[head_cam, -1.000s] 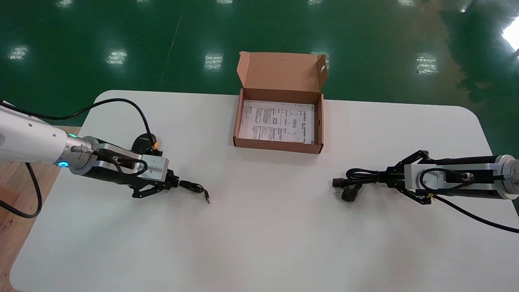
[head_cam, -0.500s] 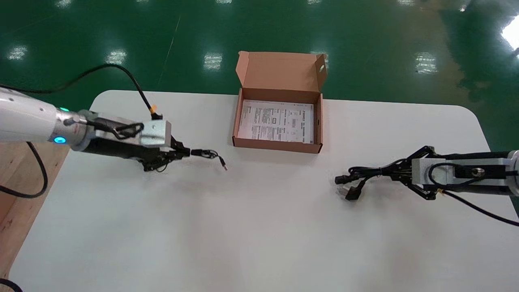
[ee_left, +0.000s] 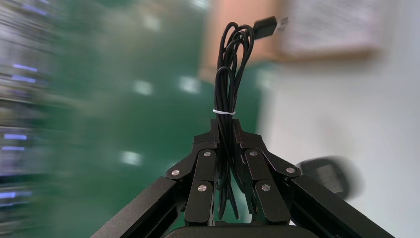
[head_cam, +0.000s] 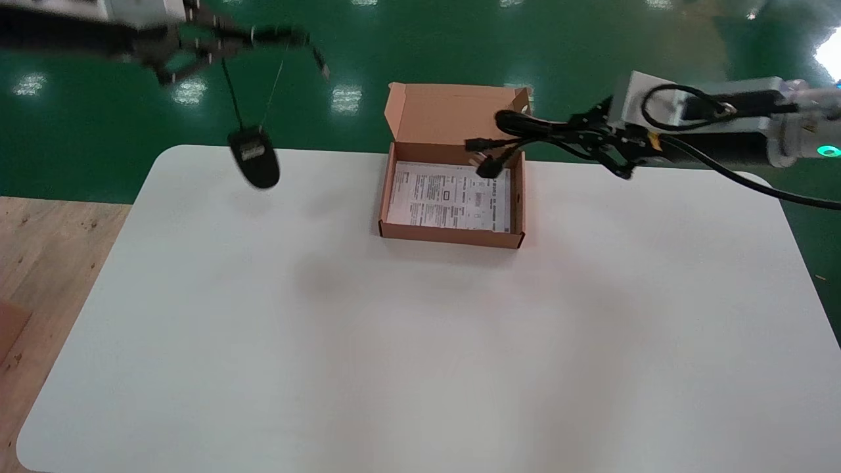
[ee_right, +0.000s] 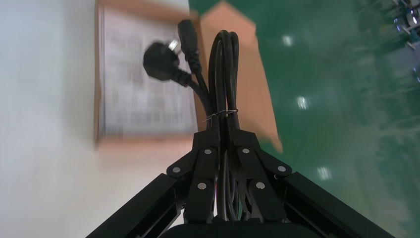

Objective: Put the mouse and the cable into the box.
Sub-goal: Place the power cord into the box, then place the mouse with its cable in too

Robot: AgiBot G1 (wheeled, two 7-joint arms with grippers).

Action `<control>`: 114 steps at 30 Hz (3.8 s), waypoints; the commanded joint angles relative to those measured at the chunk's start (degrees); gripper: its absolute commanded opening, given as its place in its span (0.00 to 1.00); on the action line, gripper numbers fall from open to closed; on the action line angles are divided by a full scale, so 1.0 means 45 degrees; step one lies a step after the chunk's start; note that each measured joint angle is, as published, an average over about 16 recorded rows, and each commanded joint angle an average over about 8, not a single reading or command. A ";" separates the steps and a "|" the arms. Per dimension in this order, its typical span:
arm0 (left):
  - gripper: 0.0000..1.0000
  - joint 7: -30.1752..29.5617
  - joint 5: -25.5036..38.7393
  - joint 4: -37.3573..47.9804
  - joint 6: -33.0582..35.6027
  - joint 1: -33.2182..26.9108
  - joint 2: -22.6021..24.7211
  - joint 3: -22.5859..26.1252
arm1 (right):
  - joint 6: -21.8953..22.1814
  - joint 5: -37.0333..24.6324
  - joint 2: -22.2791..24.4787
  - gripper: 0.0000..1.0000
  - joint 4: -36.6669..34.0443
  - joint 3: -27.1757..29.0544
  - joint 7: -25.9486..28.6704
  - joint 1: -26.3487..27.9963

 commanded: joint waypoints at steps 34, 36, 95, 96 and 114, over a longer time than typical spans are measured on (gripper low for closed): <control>0.00 0.2470 -0.1279 0.0797 -0.1164 -0.1019 0.1814 -0.0900 | 0.4183 -0.0213 -0.3727 1.00 -0.2305 -0.0268 0.0858 -0.1328; 0.00 0.2563 -0.1183 0.0987 -0.0997 -0.1095 0.1920 -0.0812 | 0.4271 -0.0193 -0.3732 1.00 -0.2275 -0.0285 0.0867 -0.1351; 1.00 -0.4200 -0.6113 0.1625 -0.5798 0.5342 0.4805 0.1130 | -0.0330 -0.0587 0.2903 1.00 -0.3451 -0.0574 -0.1481 0.1318; 1.00 -0.4192 -0.6106 0.1632 -0.5787 0.5338 0.4804 0.1116 | -0.0319 -0.0586 0.2897 1.00 -0.3448 -0.0574 -0.1480 0.1317; 1.00 -0.4989 -0.6788 -0.0513 -0.4220 0.6458 0.3200 0.0130 | -0.0860 0.1334 0.3343 1.00 -0.0606 0.0041 0.0607 -0.0523</control>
